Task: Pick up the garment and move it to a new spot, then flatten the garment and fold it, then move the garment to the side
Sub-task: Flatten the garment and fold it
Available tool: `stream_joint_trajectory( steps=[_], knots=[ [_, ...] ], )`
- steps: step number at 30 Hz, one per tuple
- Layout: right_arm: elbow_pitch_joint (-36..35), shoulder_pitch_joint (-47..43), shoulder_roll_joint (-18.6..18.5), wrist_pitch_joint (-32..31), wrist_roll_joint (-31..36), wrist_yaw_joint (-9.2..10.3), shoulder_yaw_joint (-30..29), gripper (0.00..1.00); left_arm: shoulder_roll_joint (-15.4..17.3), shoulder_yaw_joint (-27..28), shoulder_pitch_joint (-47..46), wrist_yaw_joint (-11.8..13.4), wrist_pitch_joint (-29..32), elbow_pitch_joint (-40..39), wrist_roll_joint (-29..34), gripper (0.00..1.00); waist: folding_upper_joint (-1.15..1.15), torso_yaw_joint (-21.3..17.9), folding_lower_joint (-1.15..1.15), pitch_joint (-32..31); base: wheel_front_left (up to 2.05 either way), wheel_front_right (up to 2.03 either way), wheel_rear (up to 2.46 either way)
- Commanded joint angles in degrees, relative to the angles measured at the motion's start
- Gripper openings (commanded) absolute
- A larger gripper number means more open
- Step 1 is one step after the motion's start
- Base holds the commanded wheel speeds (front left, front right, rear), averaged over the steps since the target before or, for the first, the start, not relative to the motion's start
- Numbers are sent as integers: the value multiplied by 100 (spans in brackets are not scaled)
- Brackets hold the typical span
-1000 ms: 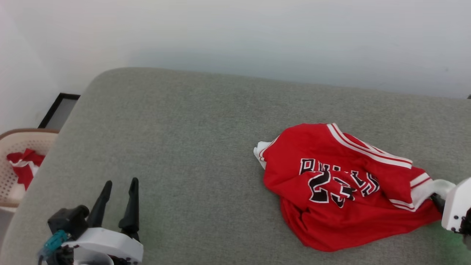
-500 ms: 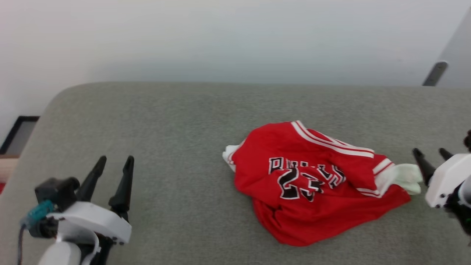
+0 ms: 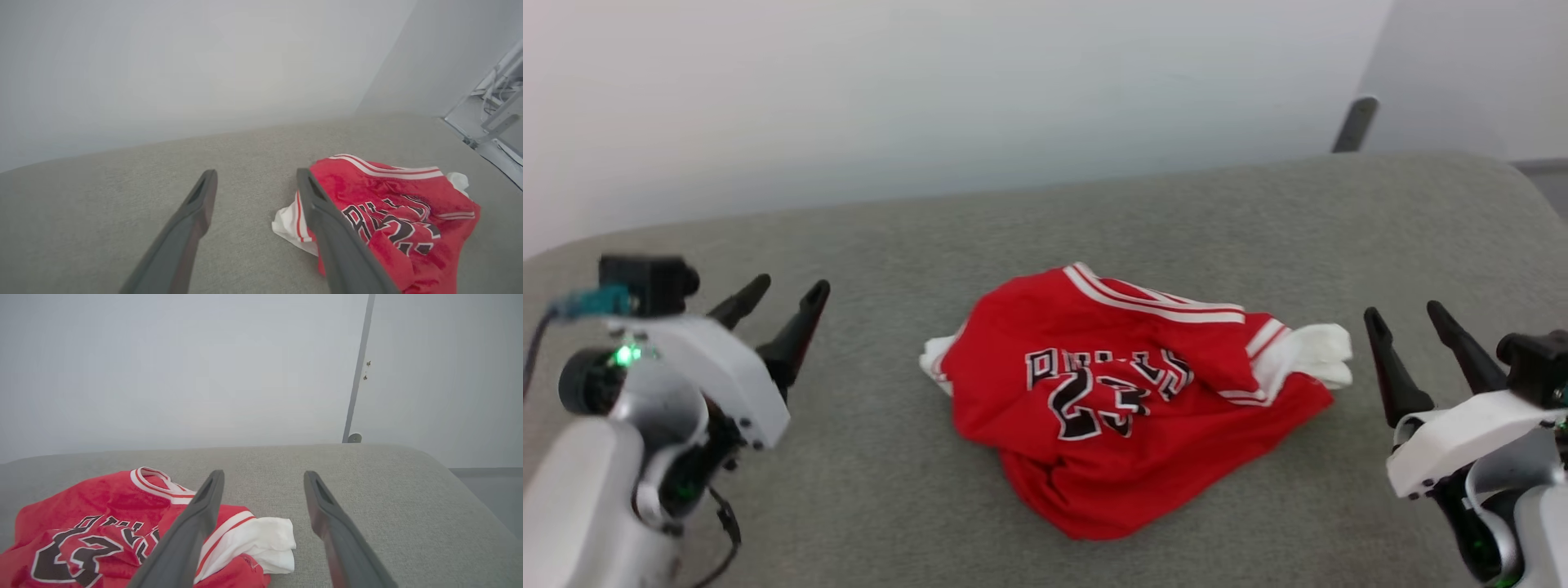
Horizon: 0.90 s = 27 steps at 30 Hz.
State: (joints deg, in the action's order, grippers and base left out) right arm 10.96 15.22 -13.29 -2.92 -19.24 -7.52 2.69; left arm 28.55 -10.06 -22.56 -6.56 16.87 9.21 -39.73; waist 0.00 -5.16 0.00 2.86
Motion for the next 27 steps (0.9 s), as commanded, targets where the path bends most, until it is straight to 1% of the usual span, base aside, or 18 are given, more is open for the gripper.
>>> stream_joint_trajectory(
  steps=[1,3,7,14,19,27],
  knots=[
    [-152,-117,118,53,93,6,-57,100,47,-42,-187,-29,288,116,-126,100,0,-287,0,139,0,0,0],
    [-346,-226,291,35,144,6,-95,100,97,-98,-477,-22,762,324,-292,100,0,-397,0,232,0,0,0],
    [-670,-322,490,-10,256,6,-140,100,183,-304,-1022,17,1636,807,-442,100,0,-608,0,461,0,0,0],
    [-985,-394,687,-29,297,6,-181,100,127,-663,-1672,33,2447,1555,-403,100,0,-840,0,888,0,0,0],
    [-1054,-383,774,23,299,6,-208,100,97,-845,-1907,53,2746,1997,-318,100,0,-899,0,1100,0,0,0],
    [-1074,-312,829,57,344,6,-285,100,-52,-1041,-2076,55,2913,2410,-279,100,0,-875,0,1223,0,0,0]
  ],
)
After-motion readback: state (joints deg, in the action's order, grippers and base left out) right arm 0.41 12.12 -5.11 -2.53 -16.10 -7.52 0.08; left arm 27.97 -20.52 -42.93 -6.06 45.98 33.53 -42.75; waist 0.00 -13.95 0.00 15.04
